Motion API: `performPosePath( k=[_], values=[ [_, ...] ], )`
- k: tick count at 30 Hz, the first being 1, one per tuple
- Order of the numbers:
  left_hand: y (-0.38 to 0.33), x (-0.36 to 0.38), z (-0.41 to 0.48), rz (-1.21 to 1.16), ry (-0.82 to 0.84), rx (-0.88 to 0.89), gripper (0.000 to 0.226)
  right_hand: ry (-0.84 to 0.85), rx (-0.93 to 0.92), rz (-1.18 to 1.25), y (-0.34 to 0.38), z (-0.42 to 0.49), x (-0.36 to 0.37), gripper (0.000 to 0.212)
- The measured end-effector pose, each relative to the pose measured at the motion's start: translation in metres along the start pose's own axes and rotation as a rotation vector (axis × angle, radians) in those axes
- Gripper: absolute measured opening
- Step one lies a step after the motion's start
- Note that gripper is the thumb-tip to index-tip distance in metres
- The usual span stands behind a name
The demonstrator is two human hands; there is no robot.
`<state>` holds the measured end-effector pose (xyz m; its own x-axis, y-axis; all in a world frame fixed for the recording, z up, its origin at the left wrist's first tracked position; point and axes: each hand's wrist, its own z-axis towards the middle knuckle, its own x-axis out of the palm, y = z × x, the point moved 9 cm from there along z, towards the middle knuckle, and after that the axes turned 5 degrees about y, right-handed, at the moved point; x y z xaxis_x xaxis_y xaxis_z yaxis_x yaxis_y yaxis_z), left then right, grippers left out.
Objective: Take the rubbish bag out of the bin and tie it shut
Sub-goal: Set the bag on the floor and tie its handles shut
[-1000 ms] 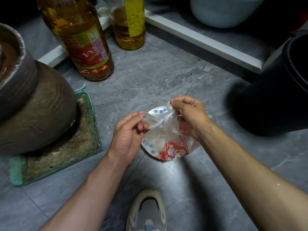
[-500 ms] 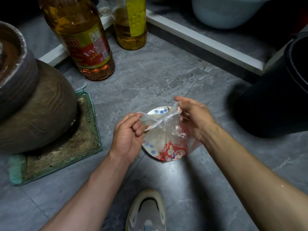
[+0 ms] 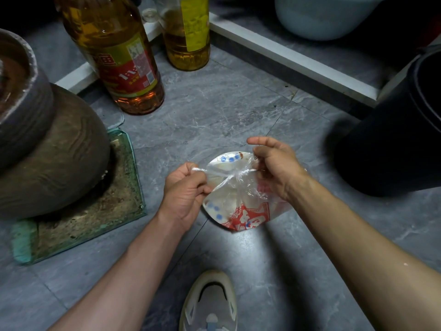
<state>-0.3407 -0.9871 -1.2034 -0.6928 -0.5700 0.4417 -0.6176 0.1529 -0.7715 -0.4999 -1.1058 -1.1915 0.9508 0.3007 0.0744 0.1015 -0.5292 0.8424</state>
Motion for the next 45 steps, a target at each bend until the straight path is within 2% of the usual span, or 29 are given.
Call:
performPosePath(
  k=[4,8,14,20,25,33,37,40,43,45],
  values=[
    [-0.002,-0.008,0.002,0.054,-0.045,0.010,0.038,0.001,-0.029,-0.045,0.005,-0.002,-0.003,0.025],
    [-0.003,-0.026,0.003,0.161,-0.098,0.018,0.037,-0.005,-0.092,-0.215,0.009,-0.004,-0.014,0.026],
    [0.005,-0.038,0.001,0.161,-0.127,-0.003,0.037,-0.056,-0.126,-0.335,0.005,-0.007,-0.031,0.026],
    [0.002,-0.032,0.005,0.002,-0.031,-0.029,0.035,0.000,-0.114,-0.142,0.013,-0.009,-0.023,0.010],
    [-0.001,-0.021,0.008,-0.133,0.031,-0.079,0.014,0.119,-0.086,0.098,0.011,-0.012,-0.014,0.027],
    [-0.011,0.010,0.003,-0.179,0.090,0.018,0.009,0.175,-0.153,0.332,0.010,-0.022,-0.002,0.029],
    [-0.013,0.014,0.007,-0.148,0.054,0.060,0.019,0.155,-0.204,0.243,0.016,-0.024,0.004,0.029],
    [-0.013,0.022,0.010,-0.101,0.057,0.062,0.037,0.143,-0.255,0.162,0.023,-0.025,0.010,0.031],
    [-0.014,0.029,0.014,0.078,0.079,0.109,0.056,0.144,-0.301,0.105,0.025,-0.028,0.015,0.031],
    [-0.011,0.034,0.017,0.196,0.082,0.130,0.053,0.152,-0.317,0.080,0.027,-0.030,0.017,0.033]
  ],
)
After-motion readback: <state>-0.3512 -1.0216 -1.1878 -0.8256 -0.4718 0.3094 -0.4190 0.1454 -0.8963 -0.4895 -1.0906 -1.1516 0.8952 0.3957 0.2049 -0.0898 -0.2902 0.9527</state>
